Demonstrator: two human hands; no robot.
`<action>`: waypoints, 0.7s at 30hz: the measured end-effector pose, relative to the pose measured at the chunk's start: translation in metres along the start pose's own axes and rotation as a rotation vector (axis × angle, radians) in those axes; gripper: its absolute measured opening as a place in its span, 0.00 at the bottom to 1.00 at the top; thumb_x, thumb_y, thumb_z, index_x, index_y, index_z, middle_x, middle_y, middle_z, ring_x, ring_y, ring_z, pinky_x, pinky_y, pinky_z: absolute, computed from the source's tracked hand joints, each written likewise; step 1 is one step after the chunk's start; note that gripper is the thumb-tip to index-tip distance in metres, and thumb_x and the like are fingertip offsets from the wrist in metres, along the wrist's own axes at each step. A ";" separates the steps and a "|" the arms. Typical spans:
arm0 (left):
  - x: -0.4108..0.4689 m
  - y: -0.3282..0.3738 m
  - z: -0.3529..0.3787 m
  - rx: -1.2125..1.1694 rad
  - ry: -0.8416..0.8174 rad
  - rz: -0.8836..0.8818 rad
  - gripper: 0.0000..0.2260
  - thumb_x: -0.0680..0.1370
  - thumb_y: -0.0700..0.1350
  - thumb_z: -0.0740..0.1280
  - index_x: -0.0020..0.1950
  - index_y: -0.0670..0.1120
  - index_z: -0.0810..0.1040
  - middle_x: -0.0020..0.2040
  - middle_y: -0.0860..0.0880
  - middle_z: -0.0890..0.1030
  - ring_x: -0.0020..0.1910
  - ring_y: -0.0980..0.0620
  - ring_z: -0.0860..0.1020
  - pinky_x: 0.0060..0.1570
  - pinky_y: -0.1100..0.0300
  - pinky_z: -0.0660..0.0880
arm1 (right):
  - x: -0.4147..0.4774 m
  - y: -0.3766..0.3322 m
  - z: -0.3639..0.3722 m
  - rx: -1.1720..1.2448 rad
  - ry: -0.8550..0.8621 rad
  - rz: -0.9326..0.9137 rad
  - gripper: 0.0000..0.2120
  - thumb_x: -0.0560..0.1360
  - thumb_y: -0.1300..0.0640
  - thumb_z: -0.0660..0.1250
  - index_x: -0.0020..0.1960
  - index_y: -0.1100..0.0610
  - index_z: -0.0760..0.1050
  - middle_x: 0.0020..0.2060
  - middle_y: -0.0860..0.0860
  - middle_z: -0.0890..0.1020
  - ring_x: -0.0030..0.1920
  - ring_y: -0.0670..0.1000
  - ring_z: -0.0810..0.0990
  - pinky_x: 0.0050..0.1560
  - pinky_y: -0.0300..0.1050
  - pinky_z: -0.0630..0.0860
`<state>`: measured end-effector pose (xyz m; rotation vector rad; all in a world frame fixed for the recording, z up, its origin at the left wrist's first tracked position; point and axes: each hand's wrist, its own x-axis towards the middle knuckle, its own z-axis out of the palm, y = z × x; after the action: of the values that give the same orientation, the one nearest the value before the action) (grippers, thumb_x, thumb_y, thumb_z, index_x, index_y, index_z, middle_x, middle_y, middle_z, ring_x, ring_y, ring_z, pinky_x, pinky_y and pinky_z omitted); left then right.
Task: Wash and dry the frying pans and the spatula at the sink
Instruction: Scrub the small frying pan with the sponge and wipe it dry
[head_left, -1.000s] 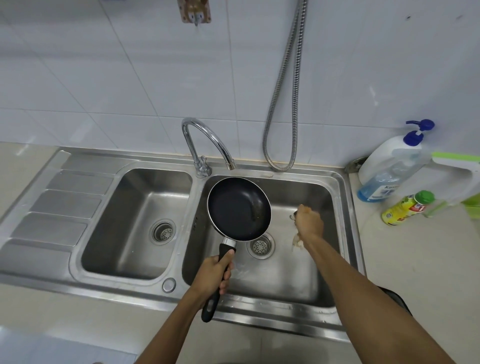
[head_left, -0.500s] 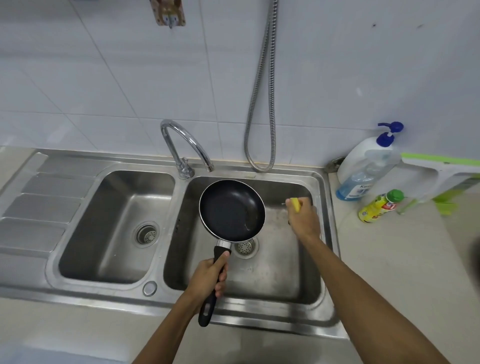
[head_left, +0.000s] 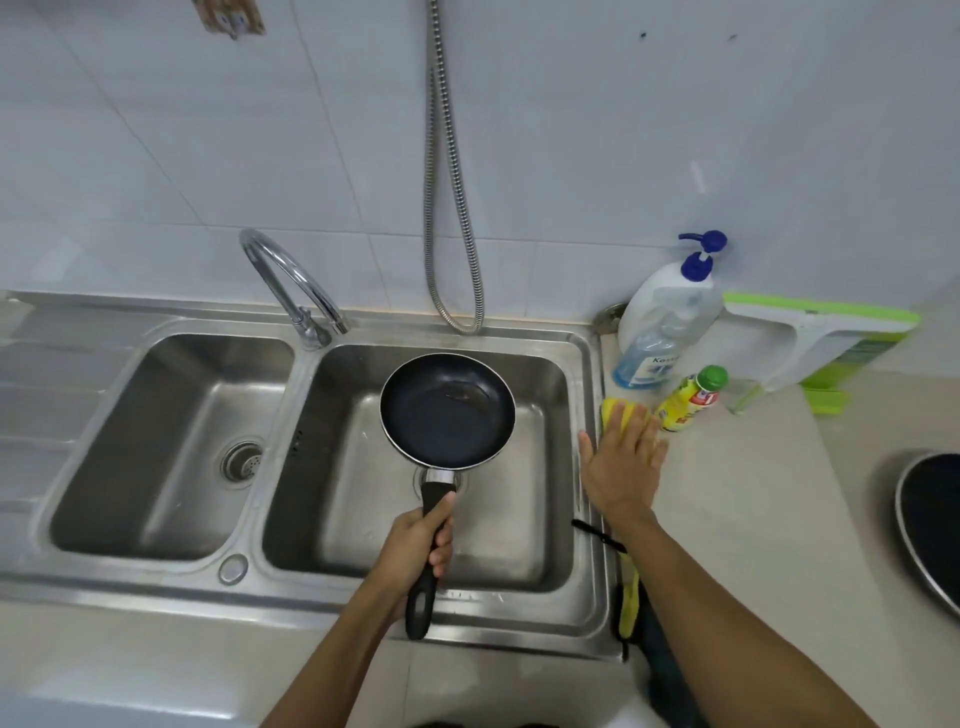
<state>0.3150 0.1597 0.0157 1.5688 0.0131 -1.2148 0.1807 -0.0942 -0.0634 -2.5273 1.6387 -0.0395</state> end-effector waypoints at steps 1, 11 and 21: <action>0.001 0.001 0.004 -0.002 0.005 0.001 0.19 0.79 0.53 0.69 0.35 0.44 0.69 0.26 0.48 0.64 0.21 0.53 0.64 0.21 0.62 0.65 | -0.003 -0.006 -0.008 0.006 0.045 -0.021 0.35 0.82 0.38 0.52 0.79 0.61 0.61 0.76 0.68 0.63 0.76 0.72 0.61 0.73 0.71 0.60; 0.012 0.019 0.052 0.135 0.156 0.176 0.21 0.84 0.57 0.60 0.48 0.42 0.83 0.44 0.43 0.86 0.44 0.52 0.84 0.45 0.64 0.78 | -0.097 -0.103 -0.074 0.969 -0.855 0.164 0.23 0.82 0.33 0.51 0.63 0.51 0.65 0.52 0.56 0.80 0.44 0.55 0.84 0.40 0.56 0.85; 0.021 0.026 0.002 0.793 0.289 0.266 0.28 0.84 0.64 0.44 0.54 0.53 0.81 0.54 0.51 0.82 0.56 0.52 0.79 0.64 0.45 0.66 | -0.116 -0.135 -0.051 0.964 -0.580 0.044 0.10 0.84 0.43 0.58 0.62 0.45 0.69 0.29 0.50 0.77 0.24 0.48 0.74 0.25 0.43 0.71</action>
<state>0.3380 0.1368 0.0202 2.3305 -0.5306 -0.8001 0.2508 0.0613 0.0094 -1.5634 1.0560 -0.0645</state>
